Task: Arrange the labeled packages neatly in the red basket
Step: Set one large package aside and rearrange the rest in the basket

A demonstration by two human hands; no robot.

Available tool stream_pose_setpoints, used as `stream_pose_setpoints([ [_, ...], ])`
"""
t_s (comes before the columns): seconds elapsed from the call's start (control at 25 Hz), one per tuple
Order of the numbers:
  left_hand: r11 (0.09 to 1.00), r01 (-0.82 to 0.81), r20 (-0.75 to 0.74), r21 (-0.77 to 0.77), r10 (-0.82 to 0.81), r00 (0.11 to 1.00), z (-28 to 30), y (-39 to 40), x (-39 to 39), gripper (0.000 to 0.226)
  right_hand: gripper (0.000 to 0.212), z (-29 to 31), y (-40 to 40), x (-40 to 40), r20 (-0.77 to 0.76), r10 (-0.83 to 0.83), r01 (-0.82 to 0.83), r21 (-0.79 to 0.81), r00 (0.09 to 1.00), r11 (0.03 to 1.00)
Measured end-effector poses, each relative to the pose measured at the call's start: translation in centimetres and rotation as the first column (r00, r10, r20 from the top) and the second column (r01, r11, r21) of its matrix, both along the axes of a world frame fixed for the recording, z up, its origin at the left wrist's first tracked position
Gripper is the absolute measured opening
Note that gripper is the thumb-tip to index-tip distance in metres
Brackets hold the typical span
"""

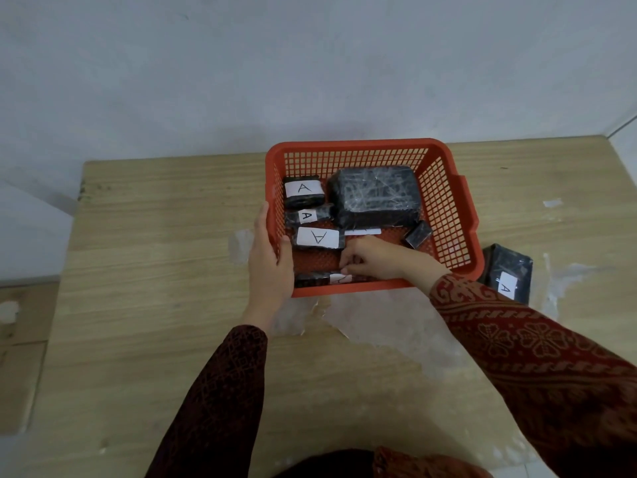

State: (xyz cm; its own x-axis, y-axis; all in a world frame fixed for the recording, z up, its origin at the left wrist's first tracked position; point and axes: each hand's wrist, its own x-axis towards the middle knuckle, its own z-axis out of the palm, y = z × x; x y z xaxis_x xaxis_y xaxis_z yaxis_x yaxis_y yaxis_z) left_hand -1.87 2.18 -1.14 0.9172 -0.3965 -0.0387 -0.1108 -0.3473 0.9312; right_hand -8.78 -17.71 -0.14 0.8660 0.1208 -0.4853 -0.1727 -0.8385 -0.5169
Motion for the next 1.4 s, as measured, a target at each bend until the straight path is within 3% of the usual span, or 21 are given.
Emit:
stream_pose_setpoints([
  [0.2,1.0,0.006,-0.01,-0.019,-0.006,1.0,0.2,0.0,-0.1,0.057,0.022,0.5,0.0,0.3,-0.107,0.009,-0.01,-0.016,0.994,1.0],
  [0.32,0.999,0.033,-0.005,0.022,-0.033,0.999,0.3,0.0,-0.1,0.058,0.018,0.6,0.5,0.2,-0.058,-0.004,0.001,-0.051,0.998,0.999],
  [0.4,0.973,0.021,0.125,0.231,-0.051,0.991,0.7,-0.1,-0.2,0.061,0.019,0.5,0.9,-0.1,0.027,0.043,-0.039,-0.136,0.999,0.99],
  [0.48,0.885,-0.09,0.388,0.456,-0.106,0.916,1.3,-0.3,-0.6,0.057,0.021,0.5,1.0,-0.2,0.09,0.065,-0.042,-0.233,0.994,0.972],
  [0.56,0.862,-0.124,0.53,0.491,-0.182,0.828,1.9,-0.6,-1.2,0.046,0.024,0.5,0.9,-0.3,0.096,0.023,-0.001,-0.226,0.995,0.974],
  [0.72,0.867,0.044,0.57,0.497,-0.364,0.737,1.5,-1.0,-5.1,0.032,0.025,1.7,-0.6,-1.2,0.055,-0.048,0.053,-0.103,0.997,0.993],
  [0.84,0.829,0.105,0.563,0.549,-0.46,0.687,0.5,-0.7,-6.7,0.031,0.03,2.7,-4.0,-3.0,0.149,-0.068,0.108,-0.28,0.987,0.954],
  [0.92,0.817,0.089,0.575,0.57,-0.474,0.667,0.0,-0.7,-6.4,0.032,0.036,2.8,-5.9,-4.0,0.189,-0.115,0.192,-0.458,0.975,0.868],
  [1.08,0.808,0.048,0.63,0.588,-0.494,0.599,-0.6,-0.7,-6.1,0.033,0.046,2.2,-6.1,-4.6,0.086,-0.189,0.2,-0.628,0.978,0.752],
  [1.24,0.818,0.03,0.642,0.575,-0.474,0.602,-0.7,-0.8,-6.2,0.032,0.039,2.0,-5.9,-4.6,0.157,-0.25,0.294,-0.579,0.955,0.76],
  [1.4,0.824,0.033,0.636,0.565,-0.46,0.62,-0.6,-0.9,-6.3,0.03,0.02,3.7,-6.0,-4.6,0.252,-0.397,0.468,-0.381,0.882,0.798],
])
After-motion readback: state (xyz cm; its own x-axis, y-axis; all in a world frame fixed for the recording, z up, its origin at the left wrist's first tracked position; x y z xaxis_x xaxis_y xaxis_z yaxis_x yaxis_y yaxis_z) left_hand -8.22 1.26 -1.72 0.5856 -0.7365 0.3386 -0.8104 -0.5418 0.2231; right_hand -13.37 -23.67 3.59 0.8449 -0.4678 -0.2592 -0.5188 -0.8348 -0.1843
